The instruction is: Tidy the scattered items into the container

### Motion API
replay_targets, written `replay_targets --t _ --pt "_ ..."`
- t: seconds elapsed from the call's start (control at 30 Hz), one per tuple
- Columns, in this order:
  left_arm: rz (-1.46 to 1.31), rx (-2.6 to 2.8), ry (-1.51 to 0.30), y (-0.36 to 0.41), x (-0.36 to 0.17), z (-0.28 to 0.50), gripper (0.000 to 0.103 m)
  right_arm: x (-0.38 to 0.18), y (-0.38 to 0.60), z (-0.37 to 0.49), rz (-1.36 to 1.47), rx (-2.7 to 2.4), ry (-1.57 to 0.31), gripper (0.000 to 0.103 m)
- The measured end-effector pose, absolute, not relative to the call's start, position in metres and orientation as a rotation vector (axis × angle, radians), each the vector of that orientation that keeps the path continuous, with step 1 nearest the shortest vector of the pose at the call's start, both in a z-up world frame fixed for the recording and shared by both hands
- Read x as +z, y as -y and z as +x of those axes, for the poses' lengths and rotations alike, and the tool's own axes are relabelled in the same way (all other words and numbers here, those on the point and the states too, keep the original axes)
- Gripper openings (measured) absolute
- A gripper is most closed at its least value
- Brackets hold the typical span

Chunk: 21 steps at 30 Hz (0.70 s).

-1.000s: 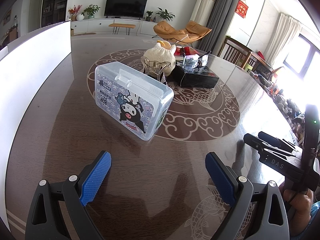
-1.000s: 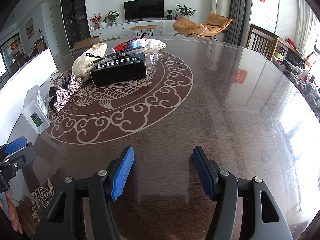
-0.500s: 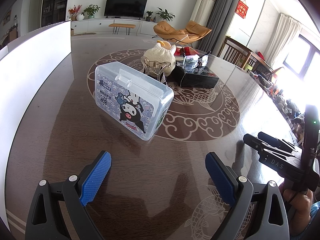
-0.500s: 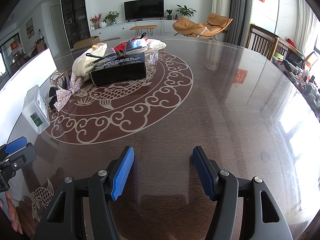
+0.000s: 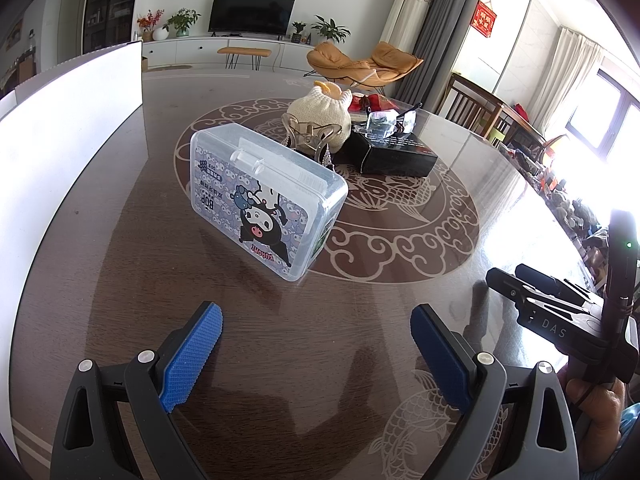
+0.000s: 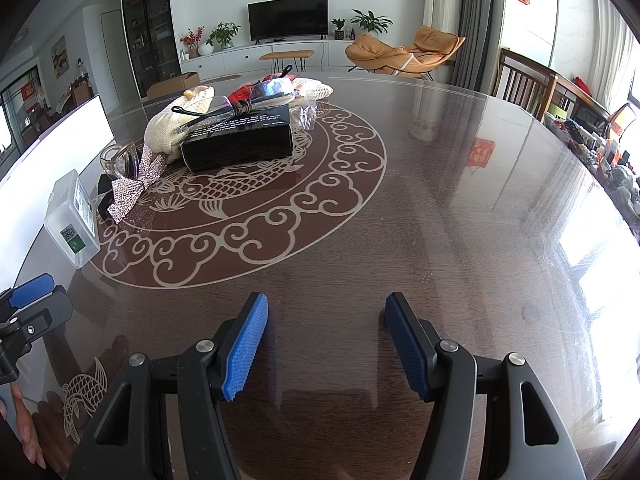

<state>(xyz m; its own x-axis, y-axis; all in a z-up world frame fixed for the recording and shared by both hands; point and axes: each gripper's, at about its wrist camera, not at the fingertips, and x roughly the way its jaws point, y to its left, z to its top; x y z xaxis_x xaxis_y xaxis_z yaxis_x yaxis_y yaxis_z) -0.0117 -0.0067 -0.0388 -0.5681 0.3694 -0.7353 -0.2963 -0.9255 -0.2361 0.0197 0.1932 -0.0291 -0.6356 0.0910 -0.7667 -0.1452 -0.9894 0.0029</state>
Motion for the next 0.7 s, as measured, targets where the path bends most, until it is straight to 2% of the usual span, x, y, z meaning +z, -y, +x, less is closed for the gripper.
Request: replay_targets --t 0.7 --pt "-1.195 2.488 0.121 0.0067 -0.0389 -0.0117 0.096 -0.0292 -0.1931 0.0195 -1.273 2.727 -0.096 0.063"
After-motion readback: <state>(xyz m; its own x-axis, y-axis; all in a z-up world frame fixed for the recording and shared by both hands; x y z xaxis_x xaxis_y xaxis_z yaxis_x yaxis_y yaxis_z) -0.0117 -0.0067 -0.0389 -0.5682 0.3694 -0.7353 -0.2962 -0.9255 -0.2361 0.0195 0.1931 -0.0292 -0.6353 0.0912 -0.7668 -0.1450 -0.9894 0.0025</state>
